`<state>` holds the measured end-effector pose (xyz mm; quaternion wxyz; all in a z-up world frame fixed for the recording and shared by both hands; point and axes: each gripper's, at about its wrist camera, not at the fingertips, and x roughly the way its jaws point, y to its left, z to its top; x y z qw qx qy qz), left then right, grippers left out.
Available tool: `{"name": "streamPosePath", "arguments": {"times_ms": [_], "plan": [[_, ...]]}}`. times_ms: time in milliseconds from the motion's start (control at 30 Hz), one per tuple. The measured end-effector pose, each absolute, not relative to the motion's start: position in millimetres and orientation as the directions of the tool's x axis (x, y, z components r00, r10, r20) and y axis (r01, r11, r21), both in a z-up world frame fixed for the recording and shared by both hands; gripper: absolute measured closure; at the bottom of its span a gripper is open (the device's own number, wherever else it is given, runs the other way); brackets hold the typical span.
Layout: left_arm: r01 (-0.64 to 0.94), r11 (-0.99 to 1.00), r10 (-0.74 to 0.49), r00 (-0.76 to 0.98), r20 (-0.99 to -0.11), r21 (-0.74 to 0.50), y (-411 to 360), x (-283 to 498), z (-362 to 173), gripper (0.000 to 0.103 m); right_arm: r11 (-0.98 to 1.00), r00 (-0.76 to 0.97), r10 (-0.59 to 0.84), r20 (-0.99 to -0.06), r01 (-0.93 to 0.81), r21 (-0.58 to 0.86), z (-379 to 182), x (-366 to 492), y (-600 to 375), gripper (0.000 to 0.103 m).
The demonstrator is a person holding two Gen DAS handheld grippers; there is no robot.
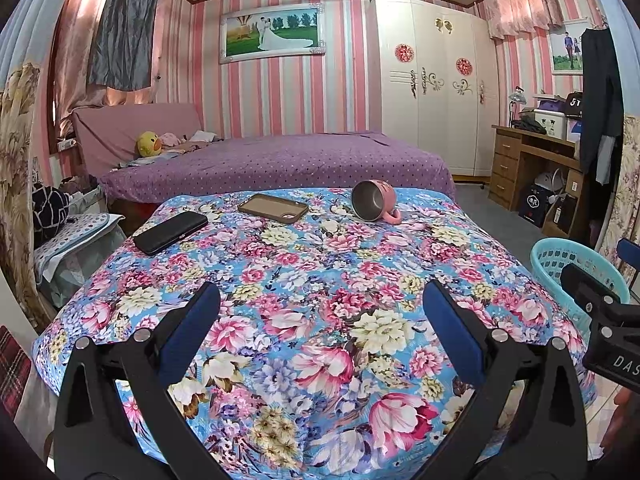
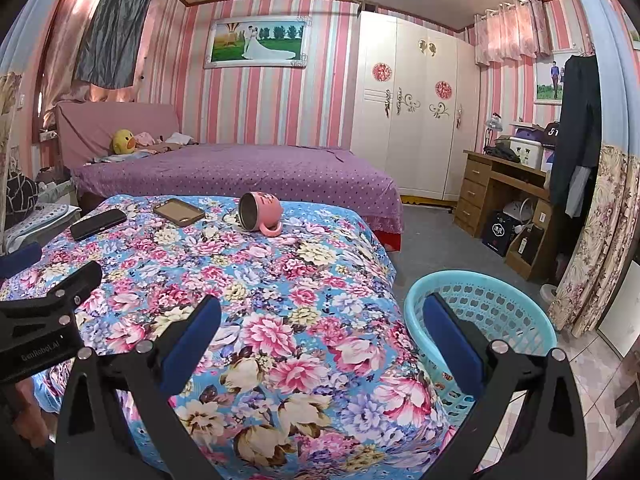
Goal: Collect trash
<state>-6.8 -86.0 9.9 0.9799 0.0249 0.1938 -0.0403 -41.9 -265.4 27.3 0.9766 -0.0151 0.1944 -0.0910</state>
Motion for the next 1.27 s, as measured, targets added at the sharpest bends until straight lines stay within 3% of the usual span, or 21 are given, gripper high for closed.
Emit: {"name": "streamPosePath", "arguments": {"times_ms": [1267], "plan": [[0.082, 0.996, -0.061, 0.928, -0.367, 0.043, -85.5, -7.7, 13.7, 0.005, 0.983, 0.907, -0.183, -0.379, 0.172, -0.064, 27.1, -41.7, -265.3, 0.004]]}}
